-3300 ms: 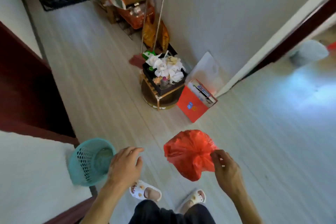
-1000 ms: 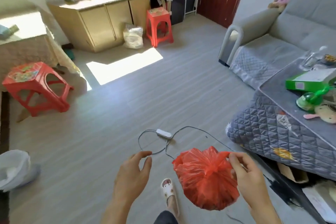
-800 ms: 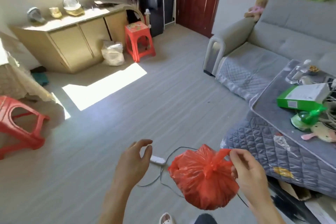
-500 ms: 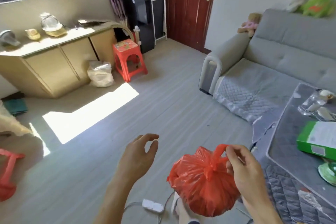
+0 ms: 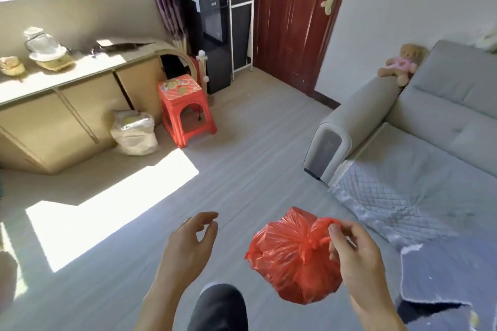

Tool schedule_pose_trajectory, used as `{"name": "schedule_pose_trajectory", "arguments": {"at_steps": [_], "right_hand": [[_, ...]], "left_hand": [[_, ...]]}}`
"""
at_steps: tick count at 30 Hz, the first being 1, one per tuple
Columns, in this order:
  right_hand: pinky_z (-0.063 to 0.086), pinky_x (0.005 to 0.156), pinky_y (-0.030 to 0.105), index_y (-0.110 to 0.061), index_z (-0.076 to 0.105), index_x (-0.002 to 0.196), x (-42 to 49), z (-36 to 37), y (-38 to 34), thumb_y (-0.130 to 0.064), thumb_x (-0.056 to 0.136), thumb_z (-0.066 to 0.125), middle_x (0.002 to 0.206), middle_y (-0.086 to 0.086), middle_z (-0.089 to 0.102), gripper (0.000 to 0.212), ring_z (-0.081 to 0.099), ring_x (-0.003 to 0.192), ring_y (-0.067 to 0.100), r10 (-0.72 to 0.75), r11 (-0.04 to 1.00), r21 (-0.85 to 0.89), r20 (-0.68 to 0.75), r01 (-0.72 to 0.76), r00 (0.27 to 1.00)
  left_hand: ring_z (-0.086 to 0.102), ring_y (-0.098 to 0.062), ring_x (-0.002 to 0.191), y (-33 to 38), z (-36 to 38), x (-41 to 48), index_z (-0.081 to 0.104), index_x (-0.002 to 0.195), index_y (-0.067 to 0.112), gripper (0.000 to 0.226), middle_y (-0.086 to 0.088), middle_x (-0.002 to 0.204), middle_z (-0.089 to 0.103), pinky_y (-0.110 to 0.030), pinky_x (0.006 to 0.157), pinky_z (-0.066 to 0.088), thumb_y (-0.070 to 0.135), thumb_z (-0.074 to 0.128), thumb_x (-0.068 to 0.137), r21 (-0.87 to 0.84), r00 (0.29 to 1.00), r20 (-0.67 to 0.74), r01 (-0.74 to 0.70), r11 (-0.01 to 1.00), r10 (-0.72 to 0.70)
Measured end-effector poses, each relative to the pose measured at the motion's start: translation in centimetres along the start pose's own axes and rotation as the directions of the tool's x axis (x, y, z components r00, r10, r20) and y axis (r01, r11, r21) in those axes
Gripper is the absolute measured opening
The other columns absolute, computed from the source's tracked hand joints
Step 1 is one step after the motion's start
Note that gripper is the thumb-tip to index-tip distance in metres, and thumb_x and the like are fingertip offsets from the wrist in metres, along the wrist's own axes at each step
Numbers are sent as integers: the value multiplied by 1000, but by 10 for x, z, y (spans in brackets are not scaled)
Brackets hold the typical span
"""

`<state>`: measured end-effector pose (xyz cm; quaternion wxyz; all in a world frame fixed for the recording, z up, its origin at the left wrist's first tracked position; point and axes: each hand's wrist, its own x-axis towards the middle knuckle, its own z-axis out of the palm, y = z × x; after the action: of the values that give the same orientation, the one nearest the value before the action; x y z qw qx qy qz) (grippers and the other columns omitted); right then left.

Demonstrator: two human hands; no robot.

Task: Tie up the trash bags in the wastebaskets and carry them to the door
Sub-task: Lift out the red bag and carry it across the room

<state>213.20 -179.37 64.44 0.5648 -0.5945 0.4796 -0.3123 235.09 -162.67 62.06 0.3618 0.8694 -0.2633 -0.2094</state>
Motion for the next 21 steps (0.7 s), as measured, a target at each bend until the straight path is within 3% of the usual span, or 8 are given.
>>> {"name": "schedule_pose_trajectory", "arguments": {"at_steps": [5,9,15,21], "right_hand": [[46,63,28,-15,69,86,126,55,-16,-16,96,60,59,-6,58,13,53,57,6,-7,1000,-15,-27,6,1000],[45,62,29,-19,71,81,218,95,-32,-17,94,62,58,-5,59,15,53,56,6,19,1000,5,-87,-18,996],[48,56,19,-20,73,80,355,134,-71,-13,92,65,63,-4,68,16,57,54,2,56,997,68,-232,-41,971],[46,59,27,-22,74,77,501,165,-82,-14,90,66,64,5,65,17,55,57,7,48,995,95,-243,-26,969]], "left_hand": [[58,-1,108,13,5,149,59,111,46,18,23,114,64,-25,88,47,39,51,97,7,998,55,-21,1000,21],[59,-2,108,38,-10,270,64,112,40,19,22,112,64,-25,90,45,35,55,96,-5,995,85,-58,998,58],[60,-5,105,102,-12,455,66,109,41,18,19,108,66,-28,86,46,33,57,95,41,977,160,-148,988,139],[62,-4,104,168,44,626,63,105,46,17,19,107,66,-30,88,49,35,56,94,124,941,235,-278,953,244]]}}
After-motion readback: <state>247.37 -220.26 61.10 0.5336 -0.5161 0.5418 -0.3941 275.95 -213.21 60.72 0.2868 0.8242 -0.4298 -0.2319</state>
